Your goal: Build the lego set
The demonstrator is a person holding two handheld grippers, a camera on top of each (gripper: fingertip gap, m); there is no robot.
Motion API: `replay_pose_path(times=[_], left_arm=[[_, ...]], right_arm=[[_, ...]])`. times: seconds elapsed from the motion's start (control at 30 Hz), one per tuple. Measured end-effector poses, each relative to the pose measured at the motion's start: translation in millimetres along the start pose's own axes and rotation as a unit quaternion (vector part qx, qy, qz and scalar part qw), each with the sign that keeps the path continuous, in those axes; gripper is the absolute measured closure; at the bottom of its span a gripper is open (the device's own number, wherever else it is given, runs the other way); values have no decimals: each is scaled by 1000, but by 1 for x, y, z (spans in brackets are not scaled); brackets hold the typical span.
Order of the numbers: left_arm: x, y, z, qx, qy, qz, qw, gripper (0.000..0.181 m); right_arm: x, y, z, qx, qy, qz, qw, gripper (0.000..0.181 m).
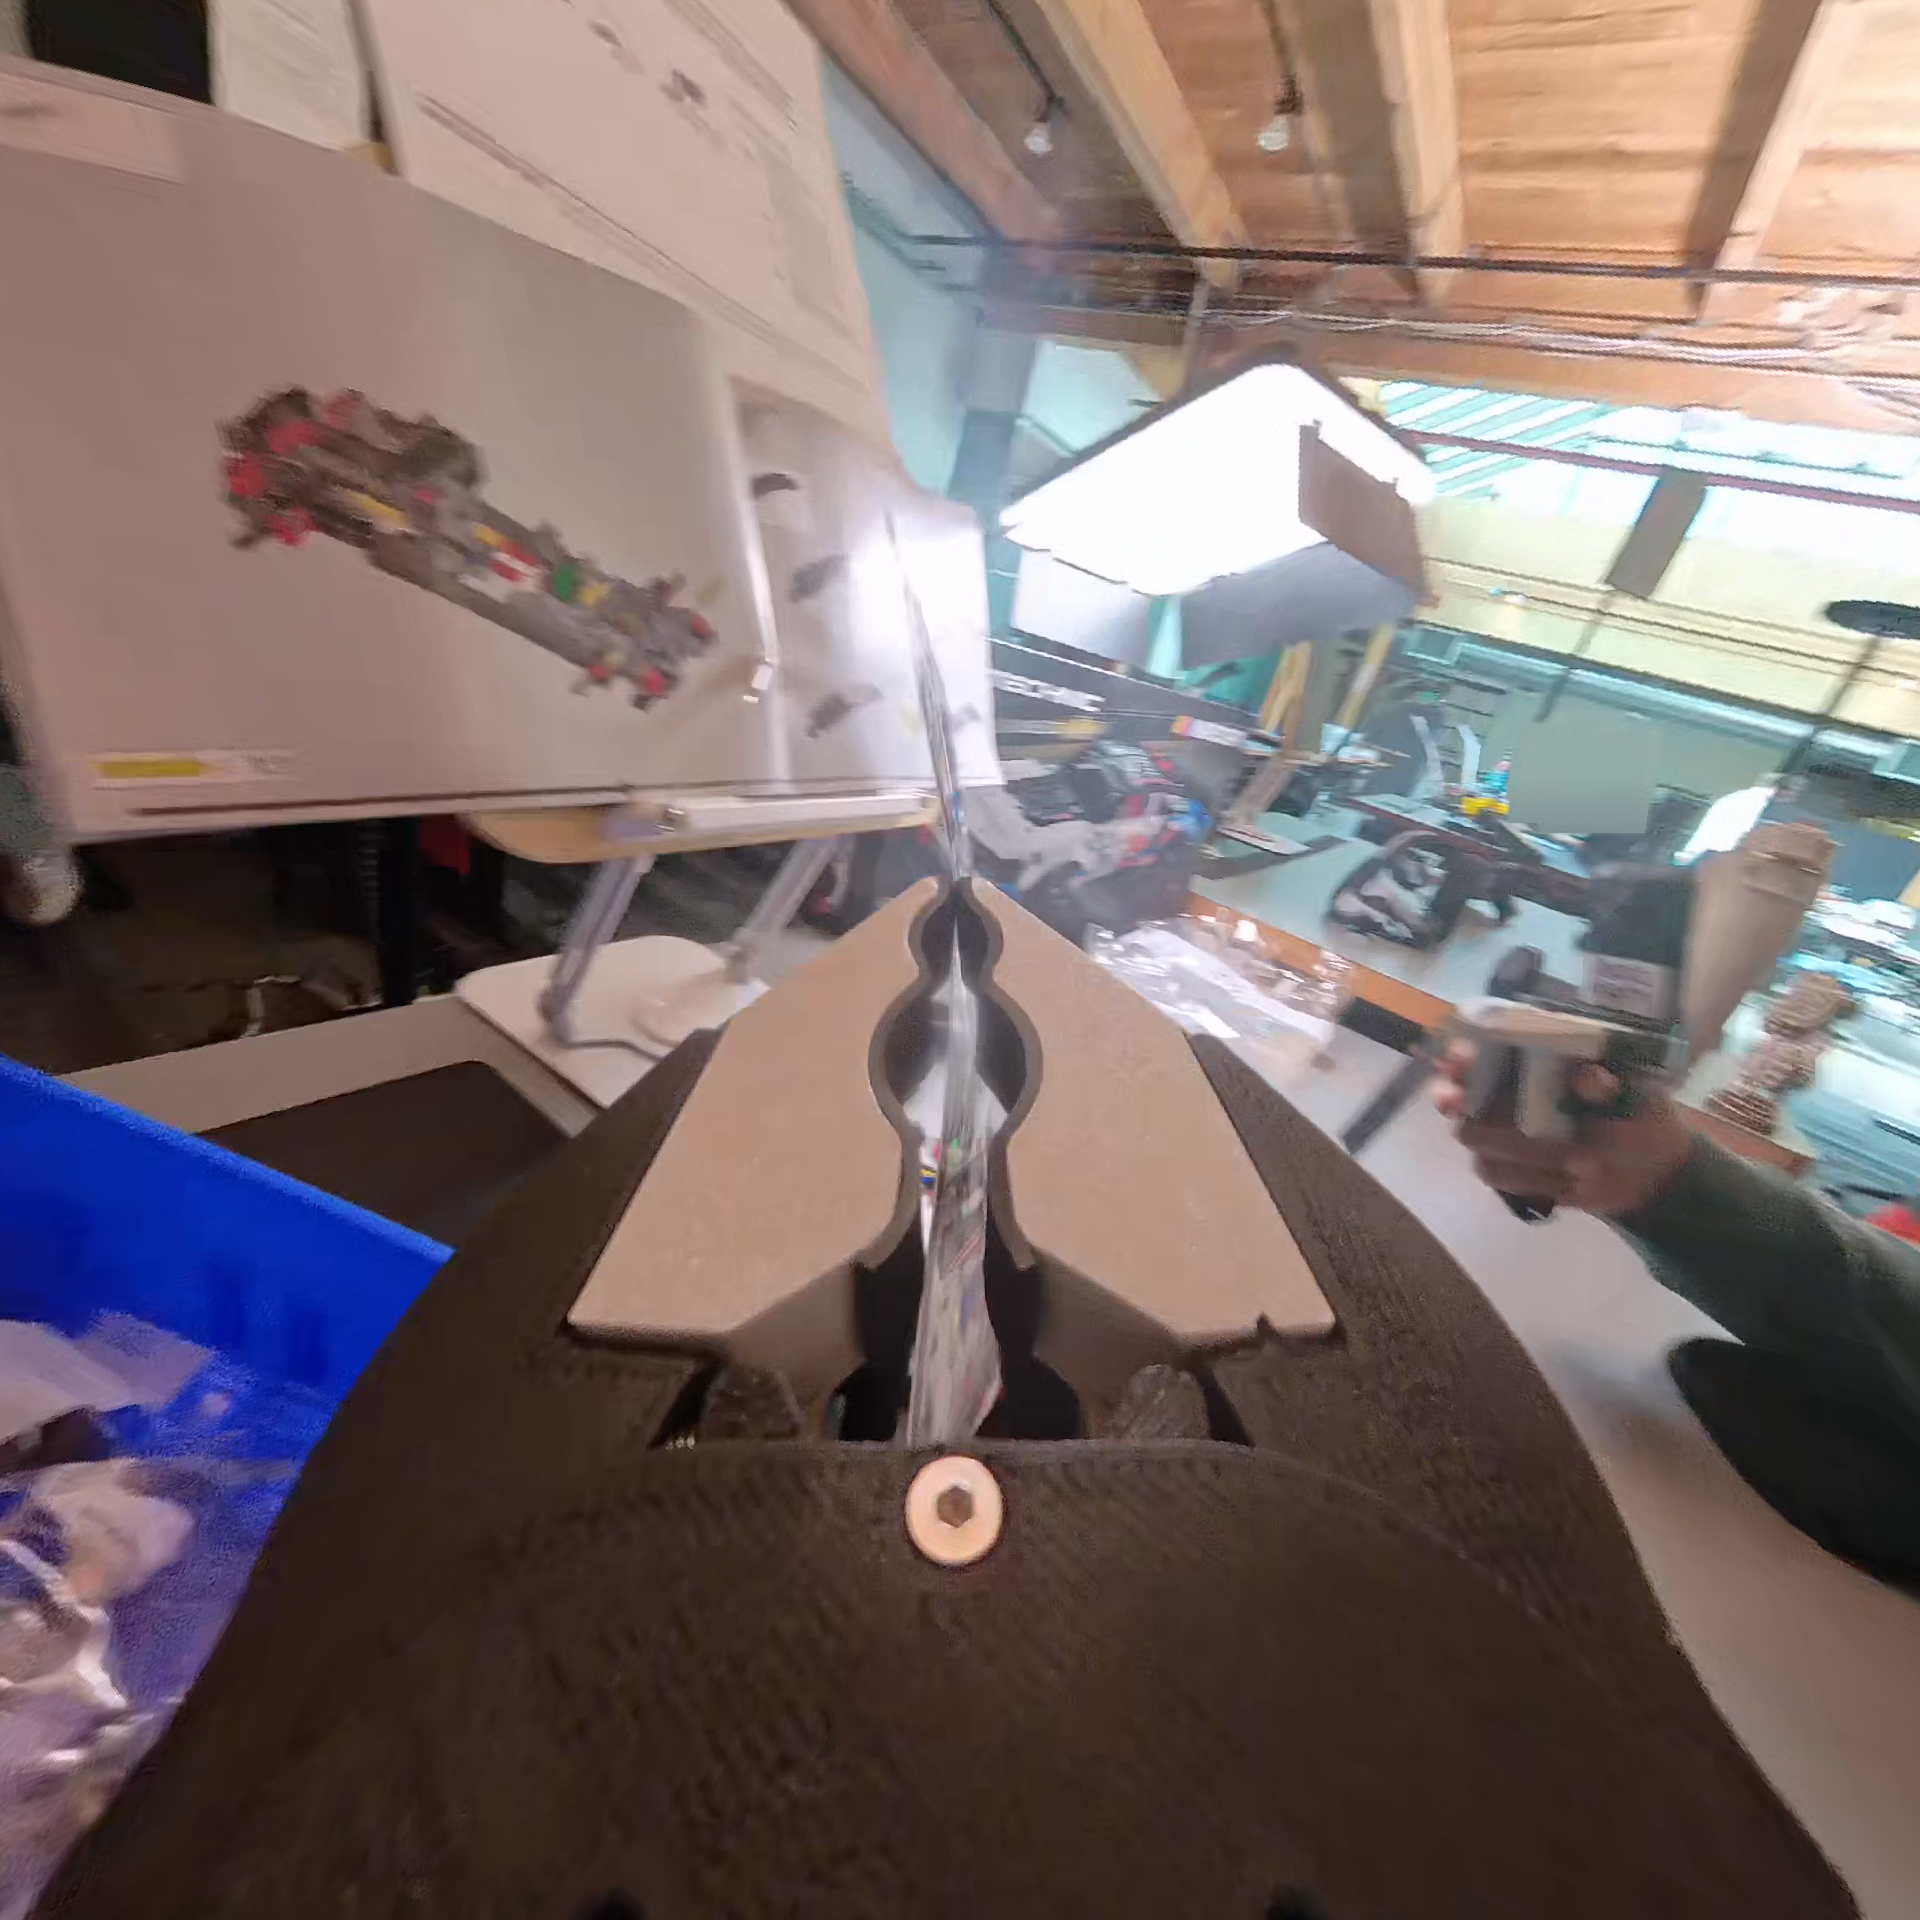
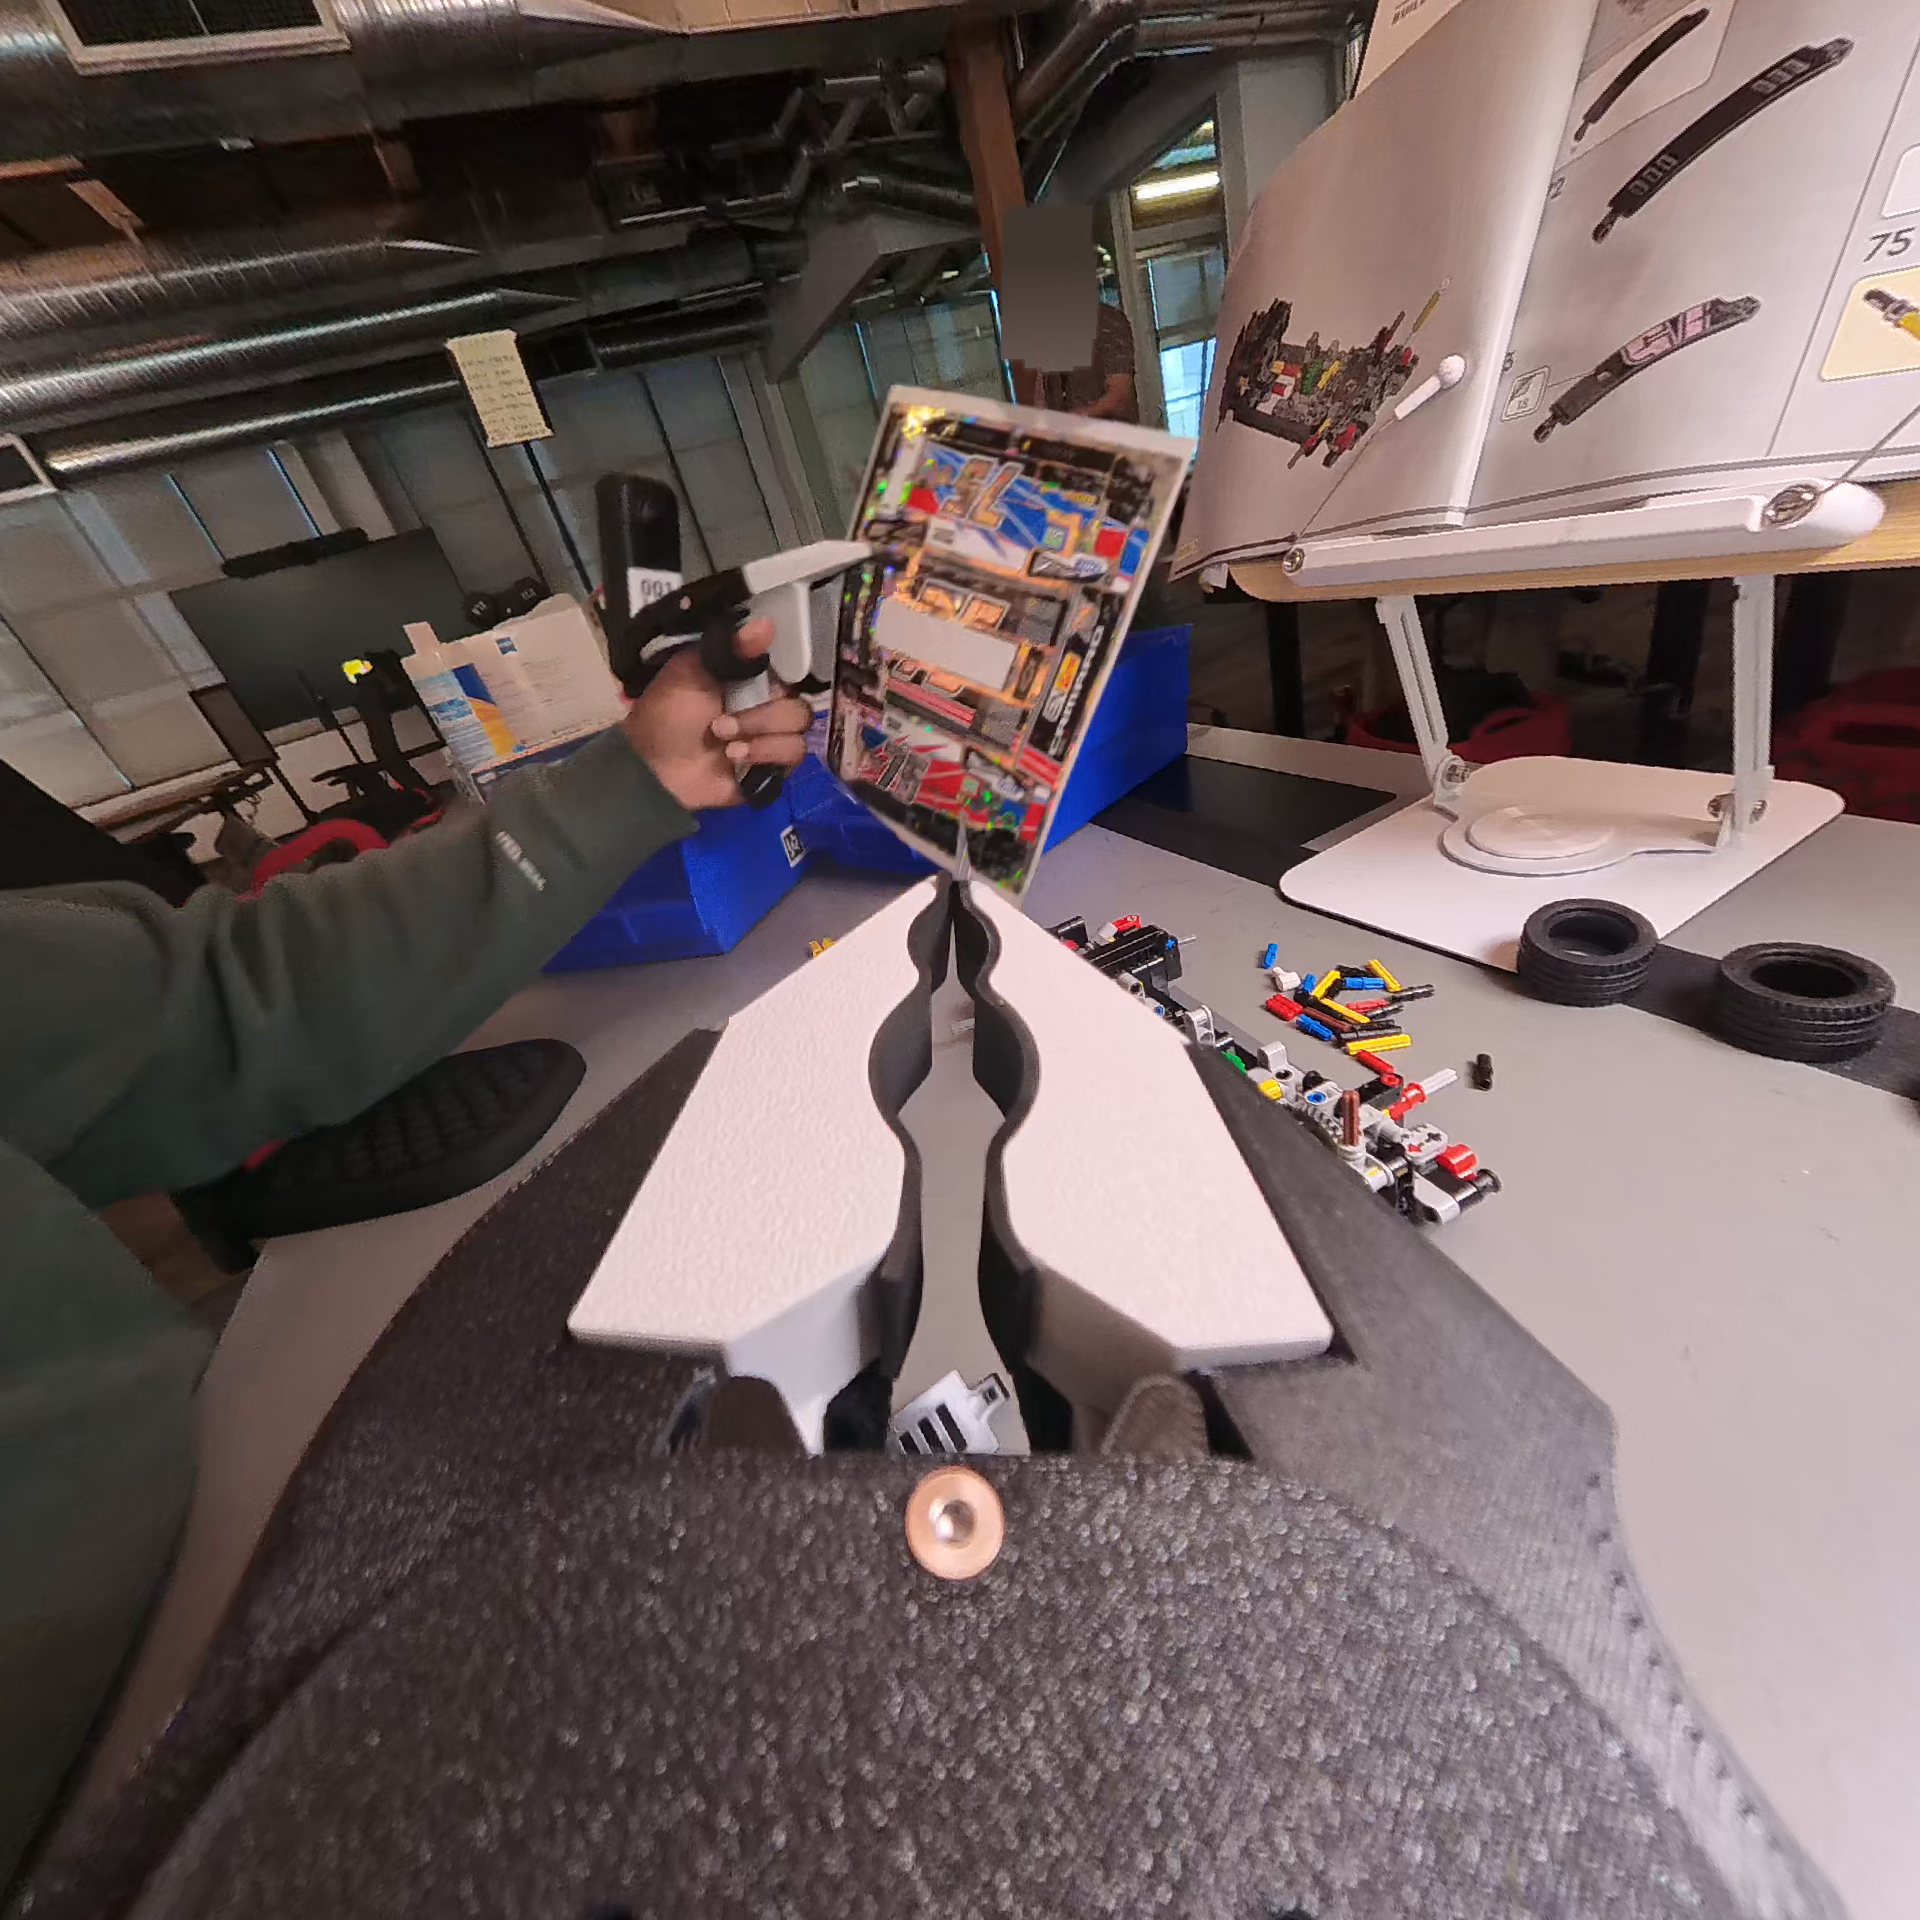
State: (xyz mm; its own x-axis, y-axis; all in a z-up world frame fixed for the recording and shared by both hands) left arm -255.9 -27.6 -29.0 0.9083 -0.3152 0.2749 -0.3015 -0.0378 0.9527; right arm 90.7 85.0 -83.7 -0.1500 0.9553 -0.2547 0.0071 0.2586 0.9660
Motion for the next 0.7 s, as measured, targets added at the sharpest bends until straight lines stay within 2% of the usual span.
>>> replay_pose_path(times=[0.1, 0.23, 0.33, 0.43, 0.53, 0.6, 0.7], left_arm=[[-49, -4, -24, -41, 86, 27, 995, 181], [-103, -45, -47, -116, 202, 57, 971, 181], [-117, -52, -59, -150, 272, -4, 951, 181], [-127, -58, -70, -231, 334, -106, 908, 181], [-132, -66, -78, -300, 361, -183, 864, 179], [-132, -69, -81, -328, 362, -215, 846, 160], [-129, -64, -79, -337, 367, -232, 835, 140]], right_arm=[[1, -3, -1, -5, 1, -1, 1000, 181], [2, -6, -2, -11, 1, -2, 1000, 181], [5, -7, -1, -12, -1, -3, 1000, 181], [8, -8, -1, -12, -1, -8, 1000, 181], [8, -9, 0, -14, 0, -9, 1000, 181], [8, -8, 0, -14, -2, -4, 1000, 181], [7, -8, 0, -14, -2, -1, 1000, 181]])
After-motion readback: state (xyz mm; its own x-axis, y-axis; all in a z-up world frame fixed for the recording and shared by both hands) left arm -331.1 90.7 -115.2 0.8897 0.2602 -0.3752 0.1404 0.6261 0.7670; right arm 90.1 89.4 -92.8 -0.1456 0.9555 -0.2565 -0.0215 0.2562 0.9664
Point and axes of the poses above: each gripper's, where its closed fingertips meet, z back along the fingers, y out of its top, x = y × z across the jaws, the point moved 4 cm from there along z, back along the fingers, and after that the axes turned 2 degrees about -x, right-handed, at the moved point
